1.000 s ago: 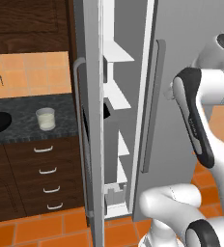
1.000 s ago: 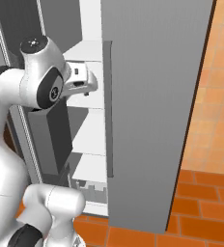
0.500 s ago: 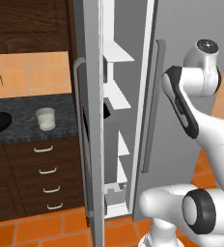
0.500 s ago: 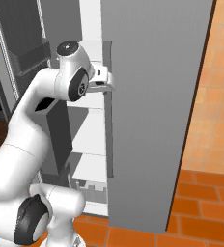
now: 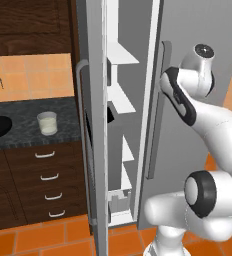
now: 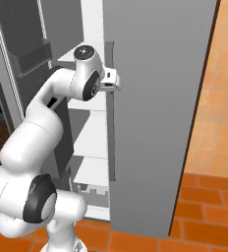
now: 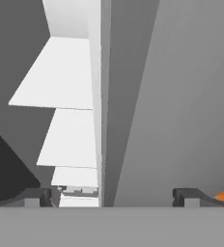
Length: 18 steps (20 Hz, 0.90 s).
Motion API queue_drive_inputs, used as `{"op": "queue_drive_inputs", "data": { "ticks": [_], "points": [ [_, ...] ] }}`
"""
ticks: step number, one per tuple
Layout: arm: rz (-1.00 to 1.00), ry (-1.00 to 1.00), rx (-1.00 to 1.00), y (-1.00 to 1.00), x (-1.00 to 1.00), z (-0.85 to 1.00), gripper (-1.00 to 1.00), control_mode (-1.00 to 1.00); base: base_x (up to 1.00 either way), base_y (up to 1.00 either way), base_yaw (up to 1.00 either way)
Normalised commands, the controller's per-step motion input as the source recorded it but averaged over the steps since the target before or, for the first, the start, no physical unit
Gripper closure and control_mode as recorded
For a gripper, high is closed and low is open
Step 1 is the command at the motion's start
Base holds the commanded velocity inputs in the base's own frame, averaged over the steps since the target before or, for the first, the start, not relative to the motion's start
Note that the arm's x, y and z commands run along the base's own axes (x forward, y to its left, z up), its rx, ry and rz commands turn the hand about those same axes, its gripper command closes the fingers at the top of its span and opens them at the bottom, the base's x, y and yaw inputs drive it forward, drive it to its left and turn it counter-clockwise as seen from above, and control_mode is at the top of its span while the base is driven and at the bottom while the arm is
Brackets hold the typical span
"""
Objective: Grab a lemon wedge from the fridge and one ice cube from the ice bowl, and put them in the glass of lemonade.
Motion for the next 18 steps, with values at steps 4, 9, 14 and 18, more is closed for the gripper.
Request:
{"op": "queue_drive_inputs", "data": {
  "ticks": [4,9,14,18],
  "points": [
    [0.0,-0.1,0.01,0.0,0.76,-0.38,-1.0,-1.0,0.0,0.0,0.0],
    [0.0,-0.02,0.01,-0.03,0.67,-0.12,-1.0,-1.0,0.0,0.0,0.0],
    [-0.02,0.0,0.02,-0.14,0.49,0.0,-1.0,-1.0,0.0,0.0,0.0],
    [-0.08,0.0,0.05,-0.13,0.5,0.0,-1.0,-1.0,0.0,0.0,0.0]
  ]
}}
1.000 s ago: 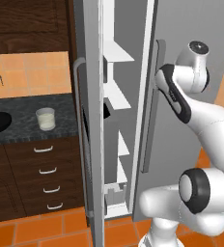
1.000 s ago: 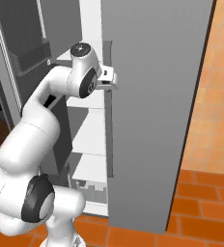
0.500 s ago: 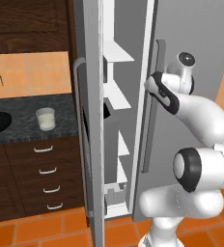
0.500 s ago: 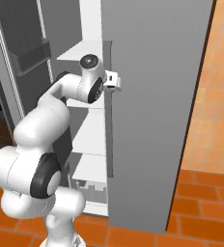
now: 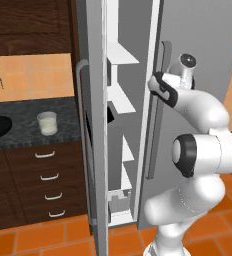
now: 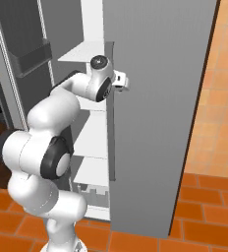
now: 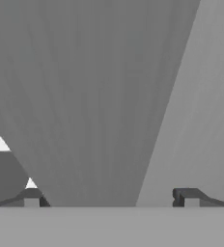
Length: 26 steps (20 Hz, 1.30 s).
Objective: Grab a lemon wedge from the fridge and one ice cube from the ice bowl, and put them in the glass of lemonade.
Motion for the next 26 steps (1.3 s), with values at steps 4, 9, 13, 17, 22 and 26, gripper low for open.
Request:
{"op": "queue_drive_inputs", "data": {
  "ticks": [4,9,13,17,22,26],
  "points": [
    [-0.03,0.0,0.05,0.0,0.35,-0.02,-1.0,-1.0,0.0,0.0,0.0],
    [0.0,0.0,0.02,0.0,0.2,-0.07,1.0,-1.0,0.0,0.0,0.0],
    [0.0,0.0,0.0,0.0,0.13,0.0,1.0,-1.0,0.0,0.0,0.0],
    [-0.01,0.0,0.0,-0.04,0.12,0.0,1.0,-1.0,0.0,0.0,0.0],
    [-0.09,-0.01,0.01,-0.75,-0.07,0.0,1.0,-1.0,0.0,0.0,0.0],
    [-0.16,-0.03,0.11,-1.0,-0.26,0.0,1.0,-1.0,0.0,0.0,0.0]
  ]
}}
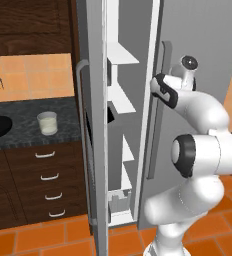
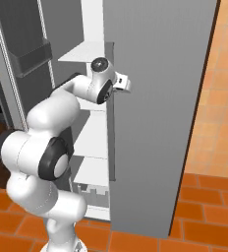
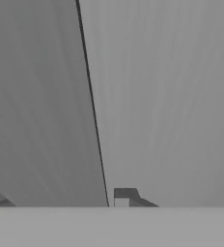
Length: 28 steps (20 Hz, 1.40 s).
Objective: Grab a lemon wedge from the fridge and one ice cube from the ice bowl, and put them in the glass of lemonade.
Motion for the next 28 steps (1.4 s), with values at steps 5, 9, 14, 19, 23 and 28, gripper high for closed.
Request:
{"op": "queue_drive_inputs", "data": {
  "ticks": [5,9,14,19,23,28],
  "points": [
    [-0.17,-0.01,0.17,-1.0,-0.55,0.0,1.0,-1.0,0.0,0.0,0.0],
    [-0.12,-0.01,0.2,-1.0,-0.89,0.06,1.0,-1.0,0.0,0.0,0.0],
    [-0.07,-0.03,0.19,-1.0,-0.97,0.16,1.0,-1.0,0.0,0.0,0.0],
    [-0.06,0.0,0.13,-1.0,-0.99,0.3,1.0,-1.0,0.0,0.0,0.0],
    [-0.08,0.0,0.08,-1.0,-0.92,0.14,1.0,-1.0,0.0,0.0,0.0],
    [-0.11,0.0,0.02,-1.0,-0.78,0.04,1.0,-1.0,0.0,0.0,0.0]
  ]
}}
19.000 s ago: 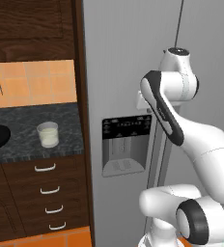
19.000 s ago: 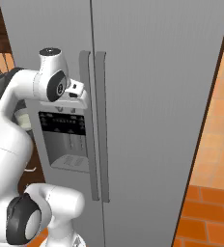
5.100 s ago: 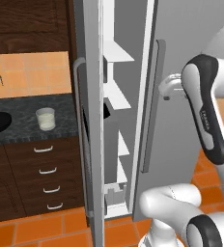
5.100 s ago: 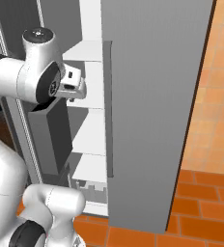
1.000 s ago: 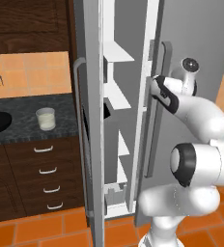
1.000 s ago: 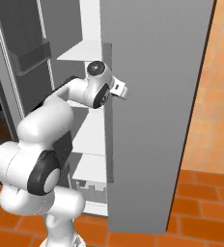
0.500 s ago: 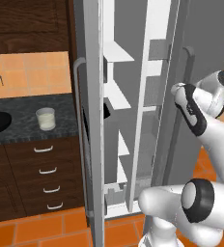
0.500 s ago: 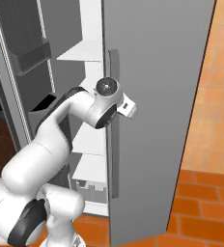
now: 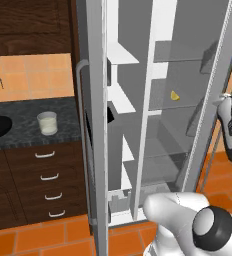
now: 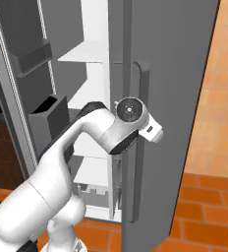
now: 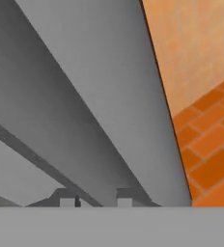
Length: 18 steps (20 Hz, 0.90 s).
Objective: Grab a lemon wedge from the fridge and one ice cube from the ice bowl, and put them in the glass of lemonade.
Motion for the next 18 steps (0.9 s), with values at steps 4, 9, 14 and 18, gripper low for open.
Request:
{"op": "queue_drive_inputs", "data": {
  "ticks": [4,9,14,18],
  "points": [
    [-0.14,0.0,0.0,-0.96,-0.41,0.04,1.0,-1.0,0.0,0.0,0.0],
    [-0.05,0.0,-0.07,-0.05,-0.04,0.25,-1.0,-1.0,0.0,0.0,0.0],
    [0.03,-0.09,-0.08,0.0,-0.88,0.98,-1.0,-1.0,0.0,0.0,0.0],
    [0.09,-0.15,-0.21,0.54,-0.9,0.95,-1.0,-1.0,0.0,0.0,0.0]
  ]
}}
